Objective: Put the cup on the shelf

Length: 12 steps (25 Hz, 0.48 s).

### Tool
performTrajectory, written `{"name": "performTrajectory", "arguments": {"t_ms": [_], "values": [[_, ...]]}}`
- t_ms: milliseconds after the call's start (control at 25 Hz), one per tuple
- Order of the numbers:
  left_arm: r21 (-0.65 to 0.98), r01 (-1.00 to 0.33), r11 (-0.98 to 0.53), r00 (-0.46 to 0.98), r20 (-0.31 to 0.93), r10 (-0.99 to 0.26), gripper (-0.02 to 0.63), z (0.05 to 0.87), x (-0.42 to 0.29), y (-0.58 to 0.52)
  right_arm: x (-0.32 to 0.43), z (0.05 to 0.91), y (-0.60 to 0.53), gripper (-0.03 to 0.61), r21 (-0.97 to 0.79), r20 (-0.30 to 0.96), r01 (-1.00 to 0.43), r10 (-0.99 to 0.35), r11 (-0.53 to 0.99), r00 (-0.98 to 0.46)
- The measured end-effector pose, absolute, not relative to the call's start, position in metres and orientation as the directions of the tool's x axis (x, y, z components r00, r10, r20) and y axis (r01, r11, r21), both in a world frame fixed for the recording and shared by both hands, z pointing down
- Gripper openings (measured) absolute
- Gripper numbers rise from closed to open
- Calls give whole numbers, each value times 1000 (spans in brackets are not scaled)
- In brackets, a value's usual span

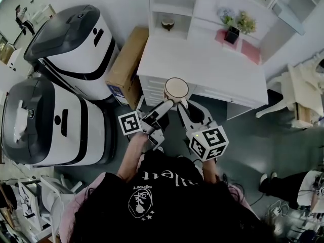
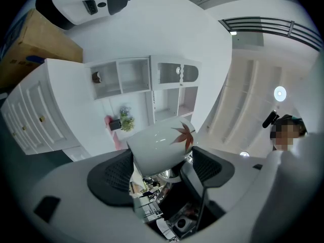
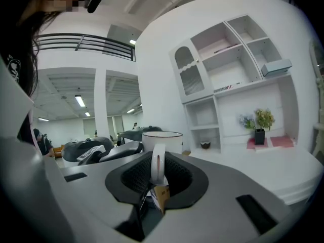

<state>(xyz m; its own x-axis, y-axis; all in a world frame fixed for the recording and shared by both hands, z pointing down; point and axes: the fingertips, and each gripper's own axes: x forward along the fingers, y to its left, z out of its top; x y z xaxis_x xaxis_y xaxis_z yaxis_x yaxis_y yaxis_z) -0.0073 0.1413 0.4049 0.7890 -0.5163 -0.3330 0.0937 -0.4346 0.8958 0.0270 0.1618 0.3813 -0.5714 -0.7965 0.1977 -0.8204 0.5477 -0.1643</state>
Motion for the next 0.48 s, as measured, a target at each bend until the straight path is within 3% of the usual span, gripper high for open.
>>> {"name": "performTrajectory", "arguments": {"t_ms": [480], "values": [[912,100,-398,807,-308,-503,359,421,-24,127,10,396,148,89,-188,227,-837,-806,515,-547]]}}
